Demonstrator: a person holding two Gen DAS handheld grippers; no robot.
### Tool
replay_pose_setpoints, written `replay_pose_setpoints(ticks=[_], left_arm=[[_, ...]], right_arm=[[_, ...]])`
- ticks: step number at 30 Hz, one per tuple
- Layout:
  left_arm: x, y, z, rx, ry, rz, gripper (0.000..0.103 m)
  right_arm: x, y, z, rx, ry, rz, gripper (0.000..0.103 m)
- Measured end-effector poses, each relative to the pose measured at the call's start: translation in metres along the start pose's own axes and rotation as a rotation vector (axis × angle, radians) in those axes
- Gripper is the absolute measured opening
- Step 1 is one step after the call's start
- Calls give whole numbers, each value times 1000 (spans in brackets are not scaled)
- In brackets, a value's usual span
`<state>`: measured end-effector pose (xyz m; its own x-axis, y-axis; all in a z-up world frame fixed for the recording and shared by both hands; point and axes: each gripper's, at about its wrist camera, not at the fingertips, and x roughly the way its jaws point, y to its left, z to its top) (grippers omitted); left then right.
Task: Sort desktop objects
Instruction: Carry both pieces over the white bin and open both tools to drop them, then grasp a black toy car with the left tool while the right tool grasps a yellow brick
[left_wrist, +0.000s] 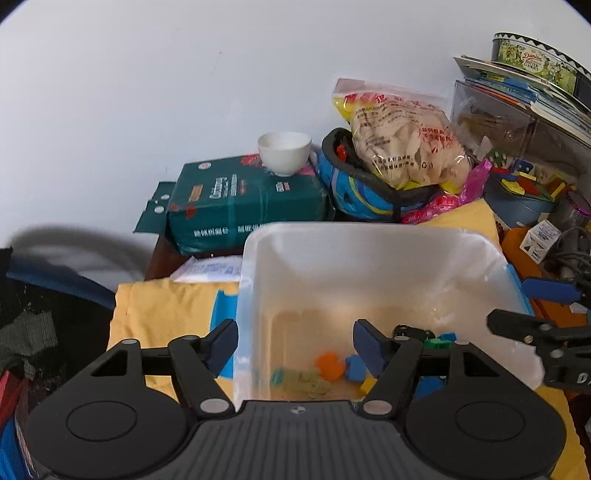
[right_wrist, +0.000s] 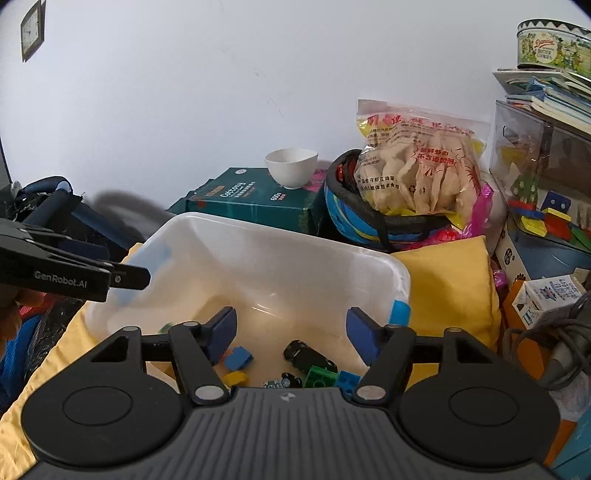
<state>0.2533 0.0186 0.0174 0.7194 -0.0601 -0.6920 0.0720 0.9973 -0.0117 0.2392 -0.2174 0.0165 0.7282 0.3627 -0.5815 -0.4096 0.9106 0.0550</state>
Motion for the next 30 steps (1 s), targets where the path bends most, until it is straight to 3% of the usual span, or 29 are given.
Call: replay_pose_setpoints(ticks=[5,9,12,15,18,21,26,30], left_arm=[[-22,3,-23,-4,-24,-45,72],[-48,-12,-70,55,-36,-85,72],[-54,-33,-119,102,18,-111,72],[-41,-53,-167,108,118,-126,70],[-22,-69,-200,133,201,-122,62],[-10,-74,-210,118,212,-106,62],[5,-70,-201,42,210,-111,60],[13,-74,-193,28,211,-127,60]], right_arm=[[-31,4,-13,0,-44,31,69],[-59,13,-43,-46,-61,55,69],[-64,20,-88,-84,8,37,68],[-50,25,-137,-91,147,48,50],[-37,34,-167,-145,209,24,49],[-32,44,-172,-197,200,11,49],[-20,62,-175,-354,178,-26,48],[-13,60,-180,-364,191,-35,48]])
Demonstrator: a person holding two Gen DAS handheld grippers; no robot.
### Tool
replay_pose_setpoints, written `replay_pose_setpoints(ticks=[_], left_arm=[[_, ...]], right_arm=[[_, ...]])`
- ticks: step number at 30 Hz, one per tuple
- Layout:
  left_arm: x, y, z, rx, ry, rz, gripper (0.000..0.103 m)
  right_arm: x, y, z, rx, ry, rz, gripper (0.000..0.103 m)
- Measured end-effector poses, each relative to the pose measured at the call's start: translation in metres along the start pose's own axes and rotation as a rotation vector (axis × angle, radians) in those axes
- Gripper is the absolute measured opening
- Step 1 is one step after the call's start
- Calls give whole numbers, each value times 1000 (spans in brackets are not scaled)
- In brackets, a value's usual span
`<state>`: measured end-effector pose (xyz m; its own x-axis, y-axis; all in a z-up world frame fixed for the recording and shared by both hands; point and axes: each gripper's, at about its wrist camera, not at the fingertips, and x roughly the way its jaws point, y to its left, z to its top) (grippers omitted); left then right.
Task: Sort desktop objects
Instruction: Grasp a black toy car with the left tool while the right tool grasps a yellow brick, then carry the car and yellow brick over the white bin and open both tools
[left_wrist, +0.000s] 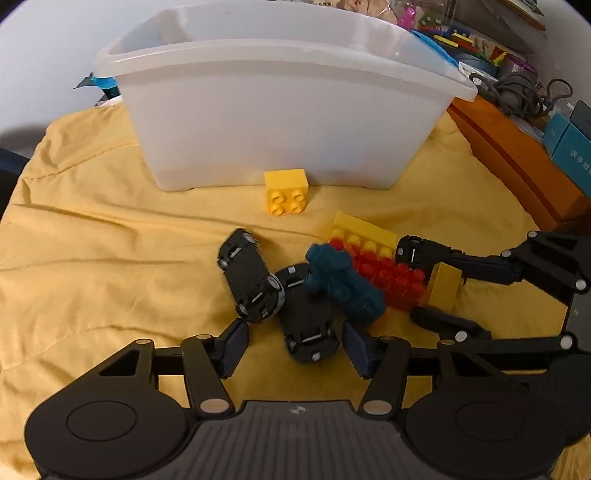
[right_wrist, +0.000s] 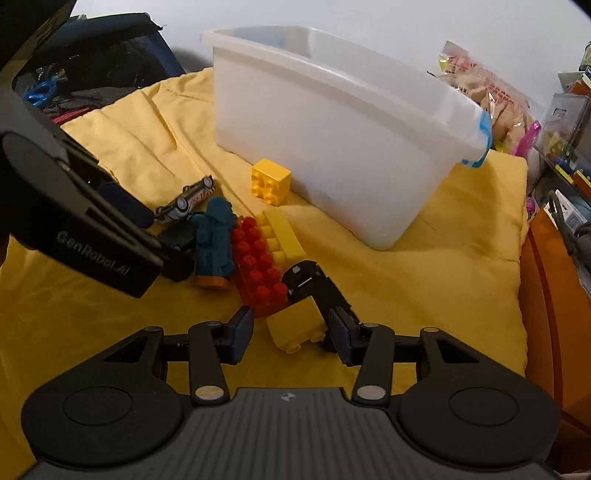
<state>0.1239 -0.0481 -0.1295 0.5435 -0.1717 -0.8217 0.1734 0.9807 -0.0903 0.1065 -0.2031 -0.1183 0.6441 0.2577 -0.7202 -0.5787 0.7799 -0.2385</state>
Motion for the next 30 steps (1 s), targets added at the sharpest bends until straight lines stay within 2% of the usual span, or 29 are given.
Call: replay_pose_setpoints(ticks=[1,2,3,4,5,11,15,20,27,30], left_arm=[[2,-2,1,8,3,-5,58],[3,-3,2,17,-2,-14,51],[3,-4,2,30,-11,-15,46],[3,-4,2,43,-17,-23,35],[3,-3,3,40,-13,-38,33],[-14,7,4,19,-32,-56,32],[-41,15,10,4,-90,-65,33],[-69,33,29,-42,-149,-68,33],[-107,51,85,-44,-255,-40,33],[-113,61,112,-58,-285,-17,33]], right_arm=[[1,-1,0,5,1,0,43],[0,-2,-1,16,0,4,41],[-1,-3,0,24,-1,9,40],[-2,-5,-1,34,-4,16,40],[-4,-4,-1,47,-8,23,40],[-27,-12,-3,142,-60,61,40],[-46,-21,1,231,-104,73,40],[-61,-34,23,339,-168,91,40],[-74,-67,76,410,-271,79,40],[-70,-86,102,416,-286,66,40]])
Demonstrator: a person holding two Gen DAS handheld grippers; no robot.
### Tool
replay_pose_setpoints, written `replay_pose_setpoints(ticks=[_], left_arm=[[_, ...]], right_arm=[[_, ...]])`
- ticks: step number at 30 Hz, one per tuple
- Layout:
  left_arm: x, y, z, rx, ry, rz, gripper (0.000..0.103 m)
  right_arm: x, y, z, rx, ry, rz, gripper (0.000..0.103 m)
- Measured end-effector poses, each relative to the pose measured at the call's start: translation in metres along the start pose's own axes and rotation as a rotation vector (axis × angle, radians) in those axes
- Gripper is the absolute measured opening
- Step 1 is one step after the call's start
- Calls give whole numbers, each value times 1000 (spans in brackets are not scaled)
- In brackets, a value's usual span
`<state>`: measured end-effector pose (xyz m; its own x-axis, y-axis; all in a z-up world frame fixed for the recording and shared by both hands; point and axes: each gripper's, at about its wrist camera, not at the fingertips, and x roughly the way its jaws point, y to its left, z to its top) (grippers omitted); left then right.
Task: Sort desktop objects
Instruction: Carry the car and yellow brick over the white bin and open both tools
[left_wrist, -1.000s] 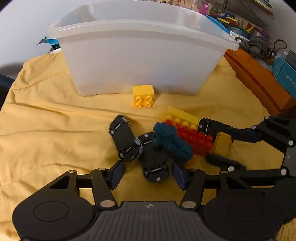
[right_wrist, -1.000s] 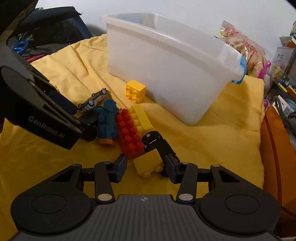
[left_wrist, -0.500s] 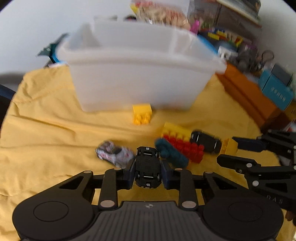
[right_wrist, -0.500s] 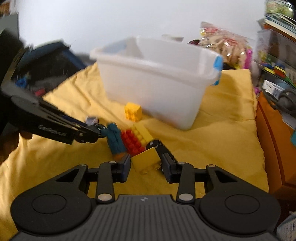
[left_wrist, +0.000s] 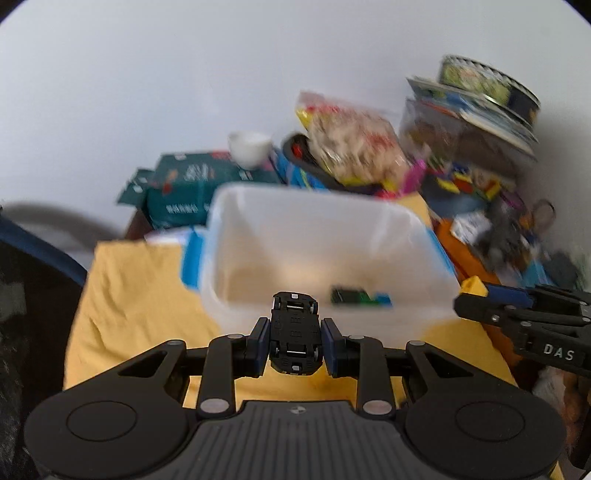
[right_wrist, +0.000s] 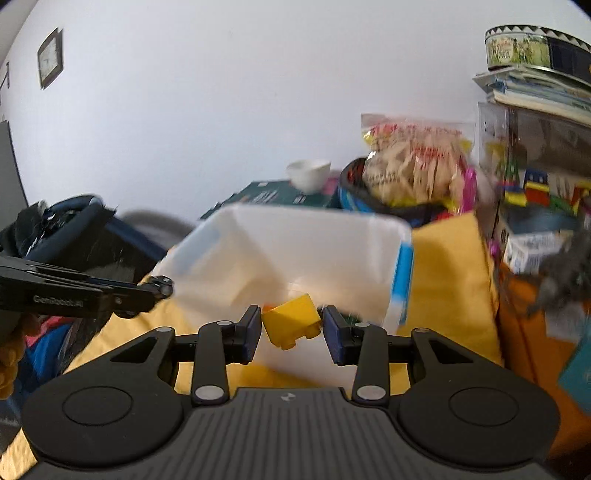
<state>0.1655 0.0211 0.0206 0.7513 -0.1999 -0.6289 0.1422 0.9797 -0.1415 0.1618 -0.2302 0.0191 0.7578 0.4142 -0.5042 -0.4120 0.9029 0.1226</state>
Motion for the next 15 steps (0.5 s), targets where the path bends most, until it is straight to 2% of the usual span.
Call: replay_pose_setpoints(ticks=[4,12,13,14,15], left_arm=[[13,8,30,-5,-10,23,33],[44,4,66,17,1,58,33],[48,3,68,20,9,65,37],[54,3,70,21,22,69,49],[60,2,72,21,38,81,54]], right_arm=[[17,-11,27,3,16,-6,40],[54,-17,41,-20,93,-17,41],[59,-18,43,-25,103,-21,42],[66,-18,44,-29,122,-23,43],[74,-20,44,-28,147,-25,46]])
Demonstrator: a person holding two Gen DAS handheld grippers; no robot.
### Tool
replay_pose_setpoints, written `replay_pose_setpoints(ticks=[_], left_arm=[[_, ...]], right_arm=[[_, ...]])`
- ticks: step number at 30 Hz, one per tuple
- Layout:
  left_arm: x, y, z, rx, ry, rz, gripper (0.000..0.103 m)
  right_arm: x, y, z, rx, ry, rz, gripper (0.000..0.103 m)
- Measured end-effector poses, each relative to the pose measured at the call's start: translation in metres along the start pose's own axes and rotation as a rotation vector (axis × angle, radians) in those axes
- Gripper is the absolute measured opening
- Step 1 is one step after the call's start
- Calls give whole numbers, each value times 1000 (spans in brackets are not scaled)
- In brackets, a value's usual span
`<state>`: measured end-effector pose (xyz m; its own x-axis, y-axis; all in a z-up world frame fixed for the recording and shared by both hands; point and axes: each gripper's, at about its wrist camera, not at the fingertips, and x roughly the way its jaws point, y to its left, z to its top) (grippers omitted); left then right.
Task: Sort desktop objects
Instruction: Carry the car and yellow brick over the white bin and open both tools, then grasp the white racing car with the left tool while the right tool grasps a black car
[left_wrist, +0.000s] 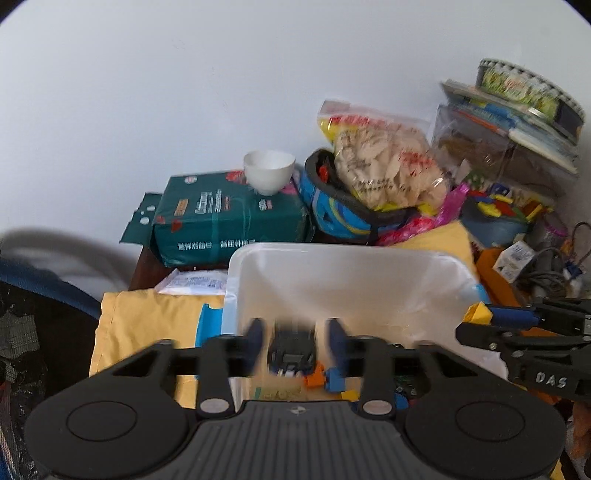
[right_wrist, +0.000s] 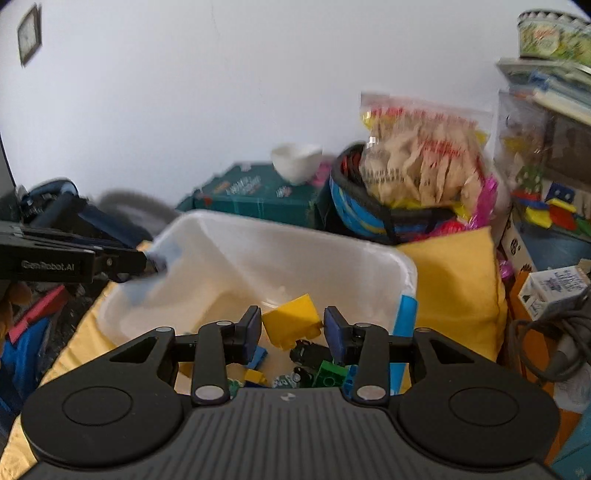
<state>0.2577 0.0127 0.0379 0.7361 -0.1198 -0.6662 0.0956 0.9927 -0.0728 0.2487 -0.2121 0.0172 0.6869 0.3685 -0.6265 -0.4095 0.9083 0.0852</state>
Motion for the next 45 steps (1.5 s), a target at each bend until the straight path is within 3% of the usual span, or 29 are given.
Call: replay_pose_setpoints(ticks=[2,8,13,18,23,31,36,37,39,40,45], left_arm=[[6,0,2,-6,19,27,60],[-2,4,-13,0,32,16,60],[-25,1,-60,52,42,3,65],[-25,-5,-124,46,132,15,65],[2,-13,-167,28,242,70,65],[29,-21,-180,-21,316,32,67],[43,-24,-177,-27,305,34,76],[45,-28,-177,-4,298,34,76],[44,-30,-178,22,275,23,65],[43,-29,-178,21,265,15,66],[30,-20,-180,16,228,4,66]], right_arm=[[5,-3,1,9,-14,-11,62],[-16,-7,-9,3,-70,-12,67],[-50,-2,-43,-39,-109,29,74],[-55,14,-100,-185,-42,13,74],[-34,18,-146,-285,73,-61,55],[-7,15,-171,-285,169,-42,53],[14,19,-166,-240,209,-14,53],[15,18,-167,-220,211,-6,48],[14,17,-164,-177,225,20,38],[13,17,-165,-178,226,26,33],[-1,12,-164,-138,200,32,33]])
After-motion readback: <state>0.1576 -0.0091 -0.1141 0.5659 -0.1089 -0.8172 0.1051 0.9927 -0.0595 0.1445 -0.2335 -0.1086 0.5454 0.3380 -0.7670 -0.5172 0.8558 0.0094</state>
